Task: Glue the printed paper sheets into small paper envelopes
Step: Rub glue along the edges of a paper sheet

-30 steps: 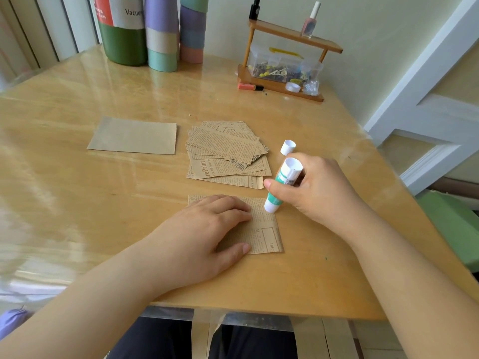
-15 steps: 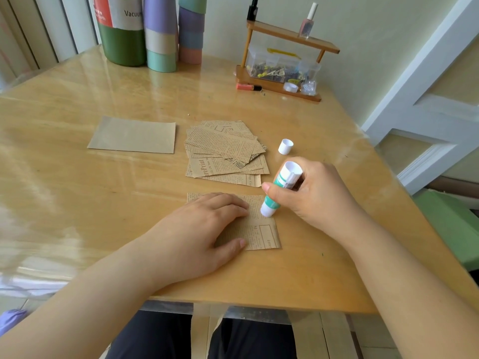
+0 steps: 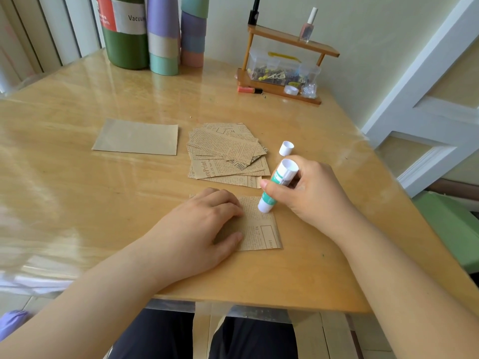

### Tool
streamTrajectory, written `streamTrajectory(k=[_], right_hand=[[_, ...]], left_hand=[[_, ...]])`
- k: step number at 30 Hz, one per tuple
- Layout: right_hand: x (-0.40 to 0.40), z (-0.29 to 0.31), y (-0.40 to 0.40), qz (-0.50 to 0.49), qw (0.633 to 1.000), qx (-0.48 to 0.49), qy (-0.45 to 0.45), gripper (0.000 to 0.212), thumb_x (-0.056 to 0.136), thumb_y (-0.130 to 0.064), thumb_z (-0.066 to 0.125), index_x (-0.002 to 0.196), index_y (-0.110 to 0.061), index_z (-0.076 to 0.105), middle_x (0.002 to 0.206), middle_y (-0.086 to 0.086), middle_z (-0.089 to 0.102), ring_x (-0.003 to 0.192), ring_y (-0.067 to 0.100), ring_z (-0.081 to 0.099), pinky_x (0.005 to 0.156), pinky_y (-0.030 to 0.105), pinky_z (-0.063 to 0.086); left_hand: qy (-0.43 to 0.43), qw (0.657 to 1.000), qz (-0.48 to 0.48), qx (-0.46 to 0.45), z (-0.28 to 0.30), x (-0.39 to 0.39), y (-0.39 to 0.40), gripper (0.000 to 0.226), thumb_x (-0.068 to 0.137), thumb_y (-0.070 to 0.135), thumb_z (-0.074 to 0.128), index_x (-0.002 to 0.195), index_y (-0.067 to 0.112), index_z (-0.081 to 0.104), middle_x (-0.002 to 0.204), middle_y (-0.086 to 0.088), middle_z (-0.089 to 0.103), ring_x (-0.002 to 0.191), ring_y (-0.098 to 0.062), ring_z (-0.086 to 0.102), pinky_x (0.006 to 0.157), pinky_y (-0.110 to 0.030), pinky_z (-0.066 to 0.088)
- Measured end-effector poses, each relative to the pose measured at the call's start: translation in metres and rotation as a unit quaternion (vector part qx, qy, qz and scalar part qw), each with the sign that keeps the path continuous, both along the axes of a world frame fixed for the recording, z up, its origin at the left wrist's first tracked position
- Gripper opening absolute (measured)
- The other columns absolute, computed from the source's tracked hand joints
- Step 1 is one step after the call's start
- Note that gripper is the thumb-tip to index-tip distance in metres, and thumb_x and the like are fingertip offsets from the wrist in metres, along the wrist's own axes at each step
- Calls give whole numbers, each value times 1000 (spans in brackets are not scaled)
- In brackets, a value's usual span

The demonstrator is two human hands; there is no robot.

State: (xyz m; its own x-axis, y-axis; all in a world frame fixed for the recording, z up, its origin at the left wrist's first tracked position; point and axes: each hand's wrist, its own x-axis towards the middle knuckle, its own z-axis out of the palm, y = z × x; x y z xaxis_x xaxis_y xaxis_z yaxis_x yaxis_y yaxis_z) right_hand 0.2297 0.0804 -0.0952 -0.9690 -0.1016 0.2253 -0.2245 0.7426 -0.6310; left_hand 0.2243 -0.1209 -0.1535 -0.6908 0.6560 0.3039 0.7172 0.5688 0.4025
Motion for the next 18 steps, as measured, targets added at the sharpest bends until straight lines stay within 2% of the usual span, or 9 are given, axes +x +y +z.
streamTrajectory(k=[2,4,6,7,9,12,16,18], right_hand=[[-7,0,-2,-5,1000,4,6,28,85,-24,67,69,-3,57,61,-9,70,58,-1,43,55,17,37],[-12,0,-4,-7,1000,10,10,27,85,-21,66,67,-4,56,57,-16,68,62,-5,44,59,10,37],[-14,1,-6,-9,1000,13,16,29,85,-20,66,63,-6,54,54,-19,66,61,-6,44,71,9,39],[-15,1,-6,-10,1000,13,18,30,85,-20,66,61,-8,52,53,-19,65,60,-6,44,72,9,39],[-15,1,-7,-12,1000,13,16,31,85,-20,67,61,-11,50,51,-20,64,59,-4,45,66,11,39],[-13,2,-8,-11,1000,19,9,27,86,-20,65,67,-3,57,54,-17,67,63,-5,44,57,14,36],[-4,0,-7,-5,1000,3,11,29,85,-20,67,66,-5,52,57,-10,69,49,1,39,47,11,31],[0,-1,-5,-10,1000,-2,14,29,83,-21,70,65,-4,53,52,-12,66,46,3,37,45,11,29]], left_hand=[[-4,1000,-1,2,0,-1,0,48,83,48,38,110,18,64,113,9,57,106,-12,52,87,-35,50],[-5,1000,-2,3,-1,-1,0,48,84,48,39,110,18,64,113,8,57,106,-12,52,87,-35,50],[-6,1000,-3,4,-1,-1,0,48,84,48,39,110,18,64,113,8,57,106,-12,51,88,-35,50],[-7,1000,-3,4,-1,-2,0,48,84,48,39,110,18,64,113,8,57,105,-13,51,88,-35,50],[-8,1000,-3,4,-1,-2,0,48,84,48,38,110,18,64,113,8,57,105,-13,51,88,-34,49],[-8,1000,-2,4,-2,-2,0,48,84,49,38,111,18,64,113,8,57,106,-12,51,88,-34,49],[-9,1000,-2,7,-1,-2,0,50,83,49,38,111,18,64,113,8,57,106,-13,51,89,-35,49],[-9,1000,-1,8,-1,-2,0,49,83,49,38,110,17,64,113,7,57,106,-14,51,88,-35,49]])
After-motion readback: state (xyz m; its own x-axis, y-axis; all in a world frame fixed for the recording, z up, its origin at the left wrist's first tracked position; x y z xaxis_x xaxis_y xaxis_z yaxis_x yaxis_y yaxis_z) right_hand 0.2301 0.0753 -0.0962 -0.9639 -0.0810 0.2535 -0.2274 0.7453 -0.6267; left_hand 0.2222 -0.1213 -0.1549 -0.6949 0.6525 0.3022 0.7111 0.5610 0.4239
